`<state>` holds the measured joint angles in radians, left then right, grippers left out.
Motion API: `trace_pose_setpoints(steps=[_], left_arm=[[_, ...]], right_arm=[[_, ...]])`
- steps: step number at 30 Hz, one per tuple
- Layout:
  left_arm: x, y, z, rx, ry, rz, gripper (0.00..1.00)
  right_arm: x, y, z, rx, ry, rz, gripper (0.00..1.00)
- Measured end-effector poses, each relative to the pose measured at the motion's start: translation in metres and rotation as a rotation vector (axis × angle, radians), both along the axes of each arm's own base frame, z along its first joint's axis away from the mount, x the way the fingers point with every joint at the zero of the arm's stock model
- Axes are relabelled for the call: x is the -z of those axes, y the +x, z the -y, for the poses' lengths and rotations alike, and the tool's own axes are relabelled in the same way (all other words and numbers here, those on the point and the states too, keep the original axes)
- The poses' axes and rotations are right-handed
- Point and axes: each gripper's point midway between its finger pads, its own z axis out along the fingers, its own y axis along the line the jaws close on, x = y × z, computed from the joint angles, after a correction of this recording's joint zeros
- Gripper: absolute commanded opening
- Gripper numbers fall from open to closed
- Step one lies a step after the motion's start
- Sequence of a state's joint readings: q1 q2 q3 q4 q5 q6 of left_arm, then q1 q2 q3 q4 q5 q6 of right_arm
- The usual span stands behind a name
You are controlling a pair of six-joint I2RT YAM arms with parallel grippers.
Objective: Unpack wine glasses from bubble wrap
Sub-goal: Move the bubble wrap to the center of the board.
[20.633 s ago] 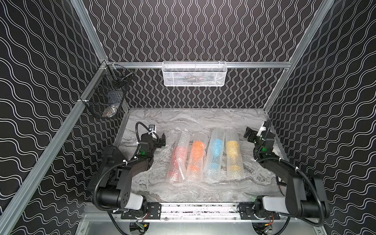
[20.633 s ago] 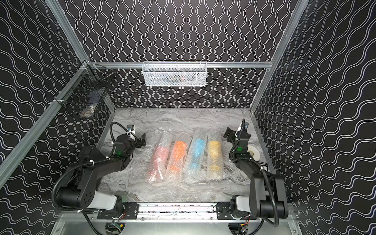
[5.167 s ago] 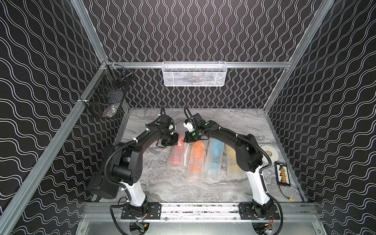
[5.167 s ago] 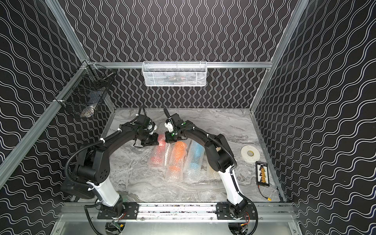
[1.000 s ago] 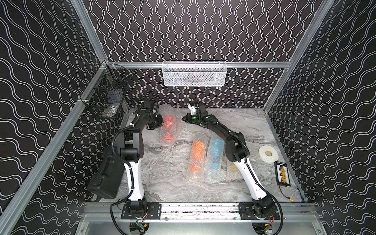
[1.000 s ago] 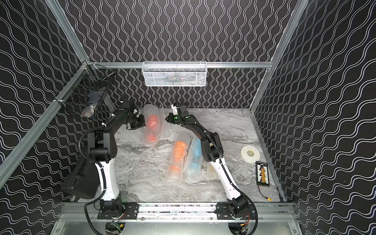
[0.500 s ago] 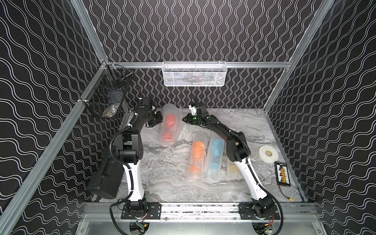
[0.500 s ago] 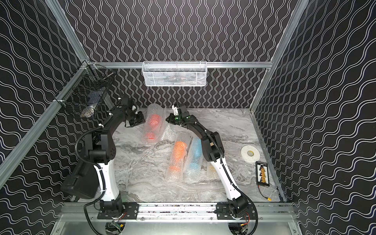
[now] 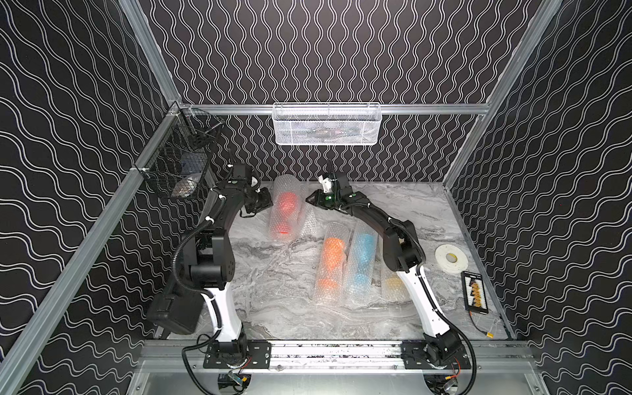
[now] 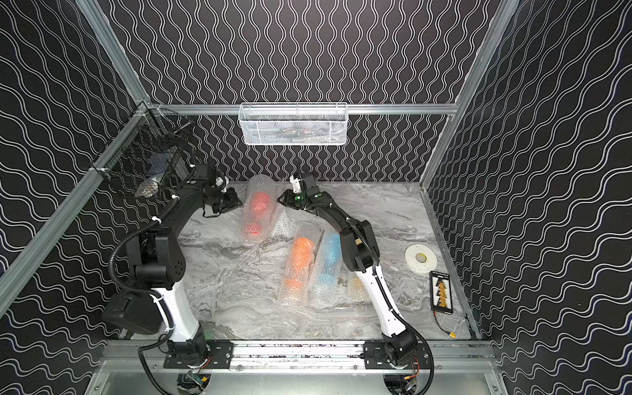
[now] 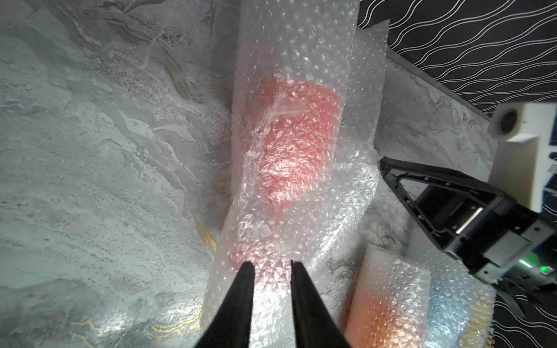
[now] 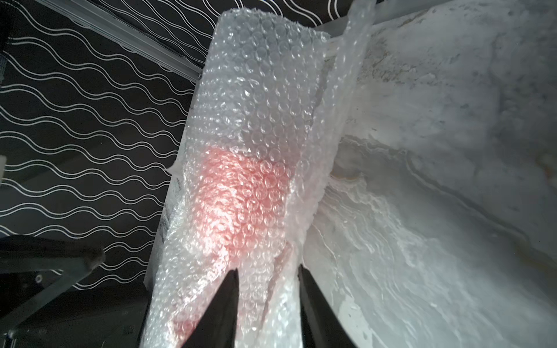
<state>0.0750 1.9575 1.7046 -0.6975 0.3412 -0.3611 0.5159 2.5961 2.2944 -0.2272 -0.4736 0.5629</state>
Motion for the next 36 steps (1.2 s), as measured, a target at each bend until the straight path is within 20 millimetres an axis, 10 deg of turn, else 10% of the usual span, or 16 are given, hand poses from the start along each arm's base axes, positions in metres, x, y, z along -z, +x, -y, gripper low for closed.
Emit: trace_pose_setpoints(steps=[19,36], left_arm=[[0.002,-0.013,0.083,0.212,0.167,-0.009,0.33],[0.052,-0.002,0.091,0.221,0.183,-0.111,0.33]], right_arm=[[0.010,-0.014,0.010,-0.035,-0.029,-0.062,0.43],[0.071,-0.027,-0.004,-0.057,-0.107,-0.165,0.39]])
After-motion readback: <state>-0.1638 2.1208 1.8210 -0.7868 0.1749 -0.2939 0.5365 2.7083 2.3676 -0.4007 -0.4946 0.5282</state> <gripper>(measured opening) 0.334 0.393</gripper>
